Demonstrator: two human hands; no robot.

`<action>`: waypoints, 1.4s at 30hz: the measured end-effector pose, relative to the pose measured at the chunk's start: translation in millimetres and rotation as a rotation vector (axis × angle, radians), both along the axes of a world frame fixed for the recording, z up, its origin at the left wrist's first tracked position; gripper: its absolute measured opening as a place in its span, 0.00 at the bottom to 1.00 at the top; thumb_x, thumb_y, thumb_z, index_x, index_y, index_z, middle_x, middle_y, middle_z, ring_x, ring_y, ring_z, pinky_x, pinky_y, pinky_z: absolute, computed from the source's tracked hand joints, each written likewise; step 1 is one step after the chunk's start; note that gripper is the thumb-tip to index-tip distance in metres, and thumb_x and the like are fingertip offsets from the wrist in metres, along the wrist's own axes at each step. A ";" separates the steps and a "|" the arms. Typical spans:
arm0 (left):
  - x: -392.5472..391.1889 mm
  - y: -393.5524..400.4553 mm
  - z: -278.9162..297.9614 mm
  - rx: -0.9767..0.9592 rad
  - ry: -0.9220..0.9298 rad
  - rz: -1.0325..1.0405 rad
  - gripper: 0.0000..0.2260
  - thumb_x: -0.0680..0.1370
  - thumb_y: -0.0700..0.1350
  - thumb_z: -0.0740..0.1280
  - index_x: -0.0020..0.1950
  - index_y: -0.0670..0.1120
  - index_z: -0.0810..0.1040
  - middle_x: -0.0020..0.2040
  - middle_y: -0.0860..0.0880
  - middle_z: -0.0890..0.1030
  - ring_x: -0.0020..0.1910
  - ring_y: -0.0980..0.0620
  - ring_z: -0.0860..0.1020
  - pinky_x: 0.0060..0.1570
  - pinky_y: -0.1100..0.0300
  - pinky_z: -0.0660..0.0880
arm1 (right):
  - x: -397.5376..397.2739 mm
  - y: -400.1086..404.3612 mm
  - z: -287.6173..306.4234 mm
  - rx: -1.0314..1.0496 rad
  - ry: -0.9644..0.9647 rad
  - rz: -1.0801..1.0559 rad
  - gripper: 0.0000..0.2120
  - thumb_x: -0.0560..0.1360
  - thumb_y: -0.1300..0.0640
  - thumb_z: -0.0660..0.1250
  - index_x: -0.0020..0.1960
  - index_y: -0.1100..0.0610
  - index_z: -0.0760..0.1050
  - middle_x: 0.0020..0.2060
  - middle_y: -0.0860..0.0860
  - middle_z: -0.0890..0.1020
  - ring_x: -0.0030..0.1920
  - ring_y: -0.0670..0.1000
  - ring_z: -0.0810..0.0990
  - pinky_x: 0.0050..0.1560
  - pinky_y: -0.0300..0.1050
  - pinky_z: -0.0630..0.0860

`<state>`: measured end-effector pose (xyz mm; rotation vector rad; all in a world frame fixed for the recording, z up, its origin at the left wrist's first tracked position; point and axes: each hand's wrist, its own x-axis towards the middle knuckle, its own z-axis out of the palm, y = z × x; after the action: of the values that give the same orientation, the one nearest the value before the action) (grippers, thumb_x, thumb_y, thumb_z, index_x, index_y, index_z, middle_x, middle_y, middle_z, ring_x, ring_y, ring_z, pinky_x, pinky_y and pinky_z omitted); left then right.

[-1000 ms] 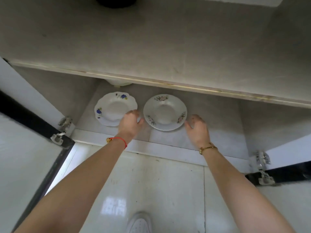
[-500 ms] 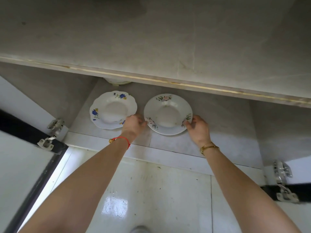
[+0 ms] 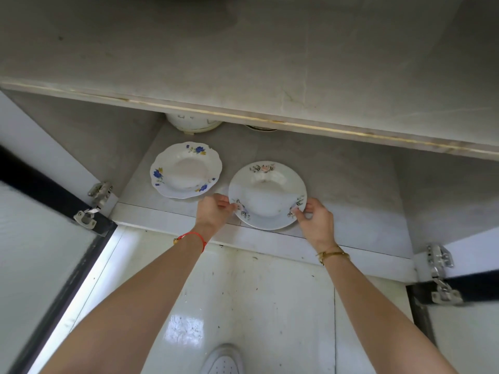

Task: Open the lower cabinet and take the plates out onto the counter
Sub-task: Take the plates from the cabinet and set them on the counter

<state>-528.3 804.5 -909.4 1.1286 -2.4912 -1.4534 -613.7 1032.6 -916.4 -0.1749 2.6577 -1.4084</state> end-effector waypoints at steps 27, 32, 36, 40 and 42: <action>99.7 41.0 65.8 0.027 0.100 0.002 0.11 0.73 0.39 0.73 0.55 0.42 0.84 0.50 0.46 0.86 0.47 0.52 0.83 0.51 0.65 0.78 | 95.9 31.6 59.8 0.017 -0.071 0.043 0.05 0.74 0.56 0.69 0.50 0.52 0.81 0.46 0.42 0.81 0.47 0.44 0.80 0.48 0.27 0.73; 153.1 61.0 149.1 0.032 0.100 0.069 0.09 0.73 0.37 0.72 0.52 0.42 0.84 0.47 0.47 0.86 0.47 0.49 0.84 0.56 0.53 0.80 | 152.1 50.8 138.7 -0.016 -0.114 0.064 0.08 0.74 0.58 0.70 0.53 0.56 0.80 0.52 0.47 0.83 0.52 0.46 0.80 0.56 0.39 0.75; 199.0 75.2 228.3 0.060 0.053 0.104 0.09 0.73 0.38 0.72 0.52 0.46 0.85 0.46 0.50 0.86 0.47 0.52 0.84 0.55 0.57 0.80 | 200.6 65.2 212.8 -0.054 -0.190 0.049 0.11 0.74 0.57 0.70 0.57 0.55 0.78 0.53 0.46 0.82 0.54 0.46 0.79 0.52 0.29 0.70; 245.8 97.0 311.6 0.072 0.051 0.158 0.08 0.71 0.39 0.72 0.47 0.50 0.85 0.41 0.56 0.85 0.43 0.59 0.83 0.49 0.67 0.79 | 241.0 81.3 289.4 -0.050 -0.231 0.082 0.14 0.75 0.52 0.70 0.58 0.55 0.76 0.53 0.46 0.82 0.54 0.43 0.78 0.49 0.24 0.69; 267.4 109.5 353.5 0.089 0.043 0.183 0.09 0.71 0.39 0.72 0.44 0.53 0.84 0.38 0.62 0.84 0.40 0.65 0.82 0.45 0.73 0.76 | 258.8 90.5 330.2 -0.064 -0.242 0.094 0.15 0.75 0.51 0.70 0.59 0.55 0.76 0.53 0.46 0.82 0.54 0.43 0.79 0.50 0.24 0.69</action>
<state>-260.9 914.0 -555.9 1.2865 -2.2475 -1.5324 -354.9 1123.1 -586.2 -0.1249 2.3805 -1.3895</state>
